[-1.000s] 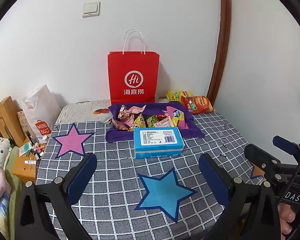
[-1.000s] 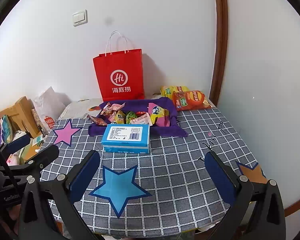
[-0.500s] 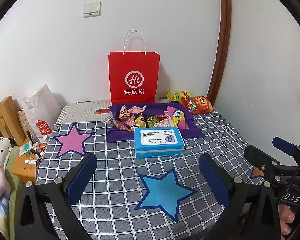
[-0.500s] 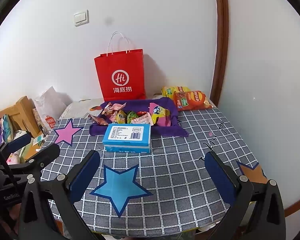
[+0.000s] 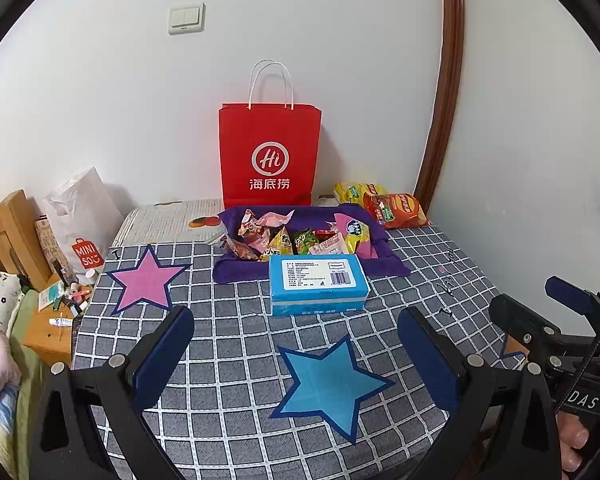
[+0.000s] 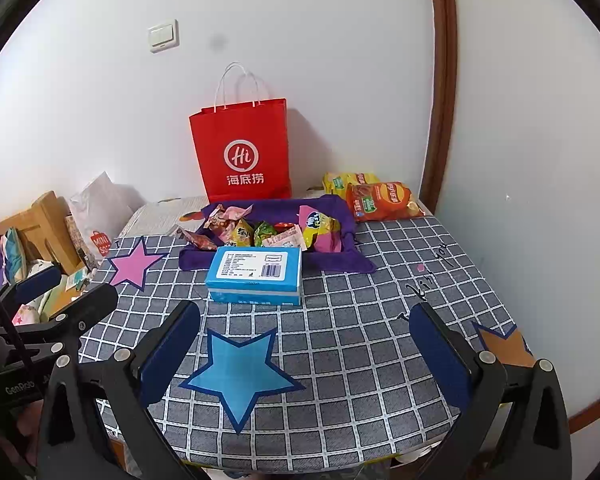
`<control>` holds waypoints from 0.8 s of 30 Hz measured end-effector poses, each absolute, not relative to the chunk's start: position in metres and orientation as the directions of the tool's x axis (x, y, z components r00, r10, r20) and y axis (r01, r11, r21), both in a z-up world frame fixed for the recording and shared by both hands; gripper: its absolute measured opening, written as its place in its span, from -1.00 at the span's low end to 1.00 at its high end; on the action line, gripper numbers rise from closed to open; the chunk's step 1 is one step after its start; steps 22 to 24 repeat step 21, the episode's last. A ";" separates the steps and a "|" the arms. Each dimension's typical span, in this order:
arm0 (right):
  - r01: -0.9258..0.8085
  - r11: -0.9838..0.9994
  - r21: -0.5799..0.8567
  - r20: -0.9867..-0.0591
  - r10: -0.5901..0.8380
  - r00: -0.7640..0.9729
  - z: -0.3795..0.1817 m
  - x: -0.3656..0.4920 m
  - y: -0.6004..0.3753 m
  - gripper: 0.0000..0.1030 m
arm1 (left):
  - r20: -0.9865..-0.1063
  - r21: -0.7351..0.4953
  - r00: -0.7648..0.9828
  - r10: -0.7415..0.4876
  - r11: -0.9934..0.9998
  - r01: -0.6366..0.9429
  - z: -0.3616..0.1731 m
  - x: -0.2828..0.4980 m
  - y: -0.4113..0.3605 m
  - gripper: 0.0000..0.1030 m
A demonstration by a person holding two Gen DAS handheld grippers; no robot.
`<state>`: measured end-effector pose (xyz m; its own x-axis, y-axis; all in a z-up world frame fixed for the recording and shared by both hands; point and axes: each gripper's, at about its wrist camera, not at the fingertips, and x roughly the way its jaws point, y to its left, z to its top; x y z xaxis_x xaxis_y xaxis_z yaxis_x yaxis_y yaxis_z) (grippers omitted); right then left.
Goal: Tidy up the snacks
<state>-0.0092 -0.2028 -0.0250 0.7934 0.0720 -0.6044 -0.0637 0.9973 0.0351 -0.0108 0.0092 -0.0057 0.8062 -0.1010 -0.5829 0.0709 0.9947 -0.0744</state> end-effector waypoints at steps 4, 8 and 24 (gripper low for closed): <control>-0.068 0.997 0.031 -0.603 0.073 0.795 -0.025 -0.010 -0.201 0.99 | -0.581 -0.076 0.807 -0.102 0.995 0.071 -0.006 -0.011 0.009 1.00; -0.070 0.997 0.031 -0.600 0.075 0.797 -0.024 -0.012 -0.201 0.99 | -0.581 -0.076 0.808 -0.101 0.995 0.069 -0.006 -0.011 0.009 1.00; -0.083 0.996 0.037 -0.590 0.089 0.803 -0.024 -0.014 -0.199 0.99 | -0.578 -0.068 0.811 -0.095 0.995 0.069 -0.007 -0.012 0.008 1.00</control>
